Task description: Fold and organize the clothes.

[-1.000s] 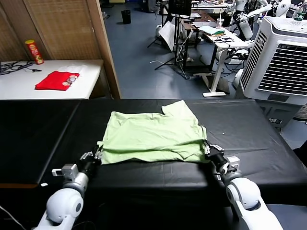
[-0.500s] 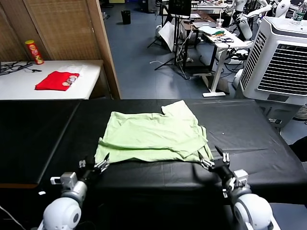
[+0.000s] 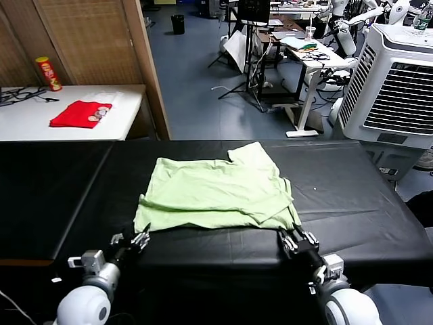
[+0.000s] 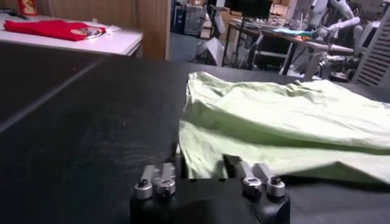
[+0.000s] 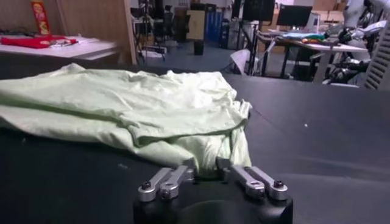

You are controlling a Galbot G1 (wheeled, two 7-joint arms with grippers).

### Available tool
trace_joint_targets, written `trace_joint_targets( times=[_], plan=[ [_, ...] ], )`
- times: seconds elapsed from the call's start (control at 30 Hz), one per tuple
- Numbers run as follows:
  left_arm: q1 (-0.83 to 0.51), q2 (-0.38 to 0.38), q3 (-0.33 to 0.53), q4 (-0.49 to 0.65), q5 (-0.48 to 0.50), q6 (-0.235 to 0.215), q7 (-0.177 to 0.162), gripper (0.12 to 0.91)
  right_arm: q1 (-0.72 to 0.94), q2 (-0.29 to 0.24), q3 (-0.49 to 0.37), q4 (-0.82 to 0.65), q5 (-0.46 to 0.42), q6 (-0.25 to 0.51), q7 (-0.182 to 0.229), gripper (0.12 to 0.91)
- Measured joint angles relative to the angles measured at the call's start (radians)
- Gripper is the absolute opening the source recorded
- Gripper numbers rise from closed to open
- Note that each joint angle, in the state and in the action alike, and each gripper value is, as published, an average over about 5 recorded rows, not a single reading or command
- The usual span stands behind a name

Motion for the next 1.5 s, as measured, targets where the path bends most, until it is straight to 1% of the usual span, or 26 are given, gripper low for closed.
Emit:
trace_joint_targets(
  times=[0.1, 0.13, 0.2, 0.3, 0.43, 0.53, 0.63, 0.8, 1.0, 1.03, 1.1, 1.13, 1.17, 1.23, 1.27, 1.3, 1.33, 1.43, 1.5],
  plan=[
    [-0.002, 0.003, 0.001, 0.013, 0.005, 0.002, -0.003, 0.172, -0.005, -0.008, 0.000, 0.007, 0.004, -0.009, 0.010, 0.134],
    [-0.001, 0.006, 0.000, 0.015, 0.008, 0.002, -0.004, 0.147, -0.008, -0.012, 0.001, 0.011, 0.009, -0.013, 0.016, 0.130],
    [0.005, 0.013, -0.001, 0.013, 0.014, 0.003, -0.006, 0.128, -0.015, -0.021, 0.004, 0.020, 0.028, -0.026, 0.029, 0.123],
    [0.022, 0.028, -0.003, -0.002, 0.029, 0.008, -0.014, 0.126, -0.027, -0.041, 0.012, 0.041, 0.068, -0.054, 0.039, 0.122],
    [0.052, 0.056, -0.003, -0.041, 0.041, 0.024, -0.034, 0.127, -0.051, -0.079, 0.029, 0.074, 0.108, -0.103, 0.038, 0.122],
    [0.079, 0.073, -0.003, -0.080, 0.048, 0.036, -0.047, 0.127, -0.075, -0.113, 0.046, 0.099, 0.123, -0.133, 0.032, 0.122],
    [0.110, 0.077, -0.001, -0.117, 0.066, 0.045, -0.053, 0.127, -0.101, -0.136, 0.059, 0.120, 0.126, -0.151, 0.029, 0.122],
    [0.166, 0.072, -0.005, -0.170, 0.092, 0.053, -0.055, 0.127, -0.140, -0.150, 0.063, 0.147, 0.105, -0.157, 0.030, 0.122],
    [0.228, 0.059, -0.024, -0.207, 0.100, 0.059, -0.065, 0.127, -0.169, -0.153, 0.065, 0.169, 0.089, -0.157, 0.033, 0.128],
    [0.235, 0.057, -0.027, -0.213, 0.099, 0.061, -0.067, 0.127, -0.174, -0.153, 0.068, 0.174, 0.088, -0.158, 0.033, 0.145],
    [0.247, 0.054, -0.034, -0.224, 0.095, 0.066, -0.069, 0.133, -0.182, -0.152, 0.074, 0.185, 0.087, -0.162, 0.033, 0.211],
    [0.252, 0.054, -0.037, -0.230, 0.093, 0.068, -0.069, 0.140, -0.188, -0.150, 0.078, 0.193, 0.086, -0.164, 0.033, 0.258],
    [0.257, 0.054, -0.041, -0.235, 0.091, 0.070, -0.069, 0.163, -0.194, -0.148, 0.081, 0.200, 0.085, -0.167, 0.034, 0.305],
    [0.265, 0.055, -0.049, -0.246, 0.089, 0.074, -0.071, 0.242, -0.208, -0.143, 0.091, 0.218, 0.084, -0.171, 0.036, 0.406],
    [0.268, 0.056, -0.053, -0.251, 0.087, 0.077, -0.073, 0.291, -0.215, -0.141, 0.097, 0.229, 0.084, -0.174, 0.038, 0.456],
    [0.271, 0.057, -0.057, -0.256, 0.087, 0.080, -0.074, 0.358, -0.222, -0.139, 0.103, 0.240, 0.083, -0.176, 0.040, 0.506],
    [0.274, 0.058, -0.060, -0.261, 0.086, 0.084, -0.076, 0.408, -0.230, -0.137, 0.110, 0.253, 0.084, -0.177, 0.042, 0.573],
    [0.280, 0.062, -0.071, -0.277, 0.085, 0.090, -0.077, 0.575, -0.244, -0.134, 0.133, 0.291, 0.093, -0.171, 0.043, 0.717],
    [0.278, 0.064, -0.079, -0.286, 0.085, 0.092, -0.064, 0.682, -0.240, -0.135, 0.146, 0.306, 0.109, -0.159, 0.046, 0.768]
  ],
)
